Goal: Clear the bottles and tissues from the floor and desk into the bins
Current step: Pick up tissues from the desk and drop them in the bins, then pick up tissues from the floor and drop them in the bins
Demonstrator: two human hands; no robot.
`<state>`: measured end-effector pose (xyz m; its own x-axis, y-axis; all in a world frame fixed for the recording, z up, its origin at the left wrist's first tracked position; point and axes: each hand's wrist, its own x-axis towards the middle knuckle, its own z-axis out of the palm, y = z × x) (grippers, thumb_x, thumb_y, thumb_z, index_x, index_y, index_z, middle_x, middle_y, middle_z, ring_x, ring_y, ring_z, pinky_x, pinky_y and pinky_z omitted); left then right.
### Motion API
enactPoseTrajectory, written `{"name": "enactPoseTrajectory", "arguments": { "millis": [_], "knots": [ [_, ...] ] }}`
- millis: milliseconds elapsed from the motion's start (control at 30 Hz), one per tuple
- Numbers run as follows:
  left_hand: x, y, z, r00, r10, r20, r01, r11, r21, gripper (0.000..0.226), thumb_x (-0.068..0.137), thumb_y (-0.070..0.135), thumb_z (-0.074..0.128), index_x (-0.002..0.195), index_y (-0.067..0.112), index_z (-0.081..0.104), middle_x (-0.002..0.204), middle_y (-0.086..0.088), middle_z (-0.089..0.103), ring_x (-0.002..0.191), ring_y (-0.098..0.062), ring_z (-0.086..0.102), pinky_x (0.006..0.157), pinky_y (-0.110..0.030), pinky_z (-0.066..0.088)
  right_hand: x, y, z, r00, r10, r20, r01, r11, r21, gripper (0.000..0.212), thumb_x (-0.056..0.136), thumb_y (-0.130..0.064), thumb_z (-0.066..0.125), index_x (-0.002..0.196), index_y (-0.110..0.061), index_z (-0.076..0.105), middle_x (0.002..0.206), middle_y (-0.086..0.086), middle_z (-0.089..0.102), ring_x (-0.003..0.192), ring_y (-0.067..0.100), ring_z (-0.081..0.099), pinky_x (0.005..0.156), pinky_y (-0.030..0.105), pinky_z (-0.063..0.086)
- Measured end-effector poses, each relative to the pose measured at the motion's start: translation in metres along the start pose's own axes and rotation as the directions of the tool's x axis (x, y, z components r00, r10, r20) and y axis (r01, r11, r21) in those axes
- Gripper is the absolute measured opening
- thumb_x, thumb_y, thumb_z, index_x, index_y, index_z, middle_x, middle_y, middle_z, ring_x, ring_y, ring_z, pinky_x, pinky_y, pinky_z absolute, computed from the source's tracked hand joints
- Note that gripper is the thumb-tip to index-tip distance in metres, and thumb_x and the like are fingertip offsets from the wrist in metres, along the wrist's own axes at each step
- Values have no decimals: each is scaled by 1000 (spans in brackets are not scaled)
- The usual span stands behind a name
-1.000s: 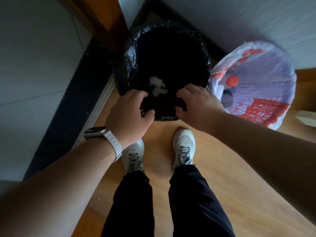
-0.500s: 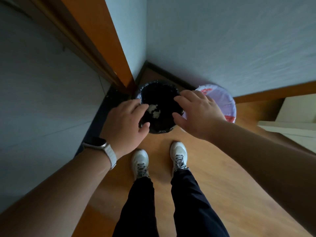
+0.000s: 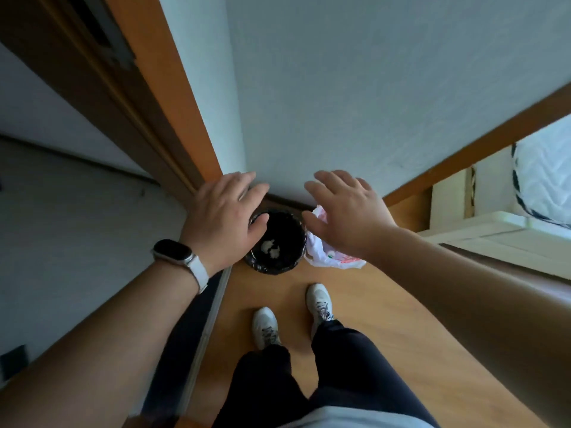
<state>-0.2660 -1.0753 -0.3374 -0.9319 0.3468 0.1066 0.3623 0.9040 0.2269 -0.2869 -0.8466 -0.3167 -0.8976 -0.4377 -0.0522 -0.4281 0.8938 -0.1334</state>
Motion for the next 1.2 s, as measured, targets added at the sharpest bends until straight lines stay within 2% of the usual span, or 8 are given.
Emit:
{"name": "enactPoseTrajectory", "arguments": {
  "millis": [100,200,467,633,800,967,1100,1200],
  "knots": [
    [4,22,-25,998,55,-5,-55,998,13,46,86,38,52,125,13,62,129,-12,58,118,-32,52,93,-46,41,-24,0,-40,997,59,-44,-60,998,-18,53,85,-49,43,124,-17,58,130,6,56,120,30,50,94,44,42],
    [12,50,-44,994,110,14,-110,994,7,48,87,39,47,124,13,63,128,-12,59,117,-32,54,93,-45,43,-51,13,-75,991,116,-65,-121,991,-64,50,89,-47,51,130,-18,53,135,5,53,124,29,48,97,44,40],
    [50,141,-83,953,295,-75,-293,956,32,45,86,37,52,123,14,63,128,-11,60,117,-33,55,92,-47,46,-134,73,-140,950,258,-175,-280,953,-118,53,92,-54,43,135,-23,48,138,4,51,128,29,46,102,47,40],
    [87,229,-100,888,433,-155,-426,902,73,45,85,38,52,121,14,64,125,-11,62,114,-33,57,89,-46,47,-206,120,-173,890,336,-309,-376,923,-81,50,90,-51,50,131,-22,52,131,1,54,122,27,50,98,43,42],
    [119,343,-106,817,550,-176,-539,835,107,44,85,39,51,119,15,65,123,-10,64,112,-30,58,84,-44,49,-286,188,-205,837,457,-300,-497,865,-70,52,93,-55,40,136,-26,45,140,0,47,130,25,42,104,43,35],
    [144,452,-97,733,656,-182,-654,752,77,43,88,39,52,121,15,63,123,-8,63,115,-27,56,90,-46,46,-364,259,-227,752,542,-375,-588,809,-11,50,91,-51,44,129,-21,52,134,1,52,126,26,44,104,43,34],
    [153,537,-88,649,733,-205,-739,671,58,42,89,39,56,124,16,60,125,-6,60,118,-25,53,95,-46,44,-426,310,-235,674,638,-373,-678,734,33,53,90,-54,38,130,-22,50,136,0,50,127,25,43,104,42,33],
    [159,590,-78,604,774,-190,-783,621,40,43,89,40,56,126,19,57,128,-4,58,122,-25,51,99,-48,43,-469,339,-235,604,711,-362,-749,661,49,51,91,-51,45,133,-23,47,138,-2,46,130,23,39,107,40,28]
  ]
}}
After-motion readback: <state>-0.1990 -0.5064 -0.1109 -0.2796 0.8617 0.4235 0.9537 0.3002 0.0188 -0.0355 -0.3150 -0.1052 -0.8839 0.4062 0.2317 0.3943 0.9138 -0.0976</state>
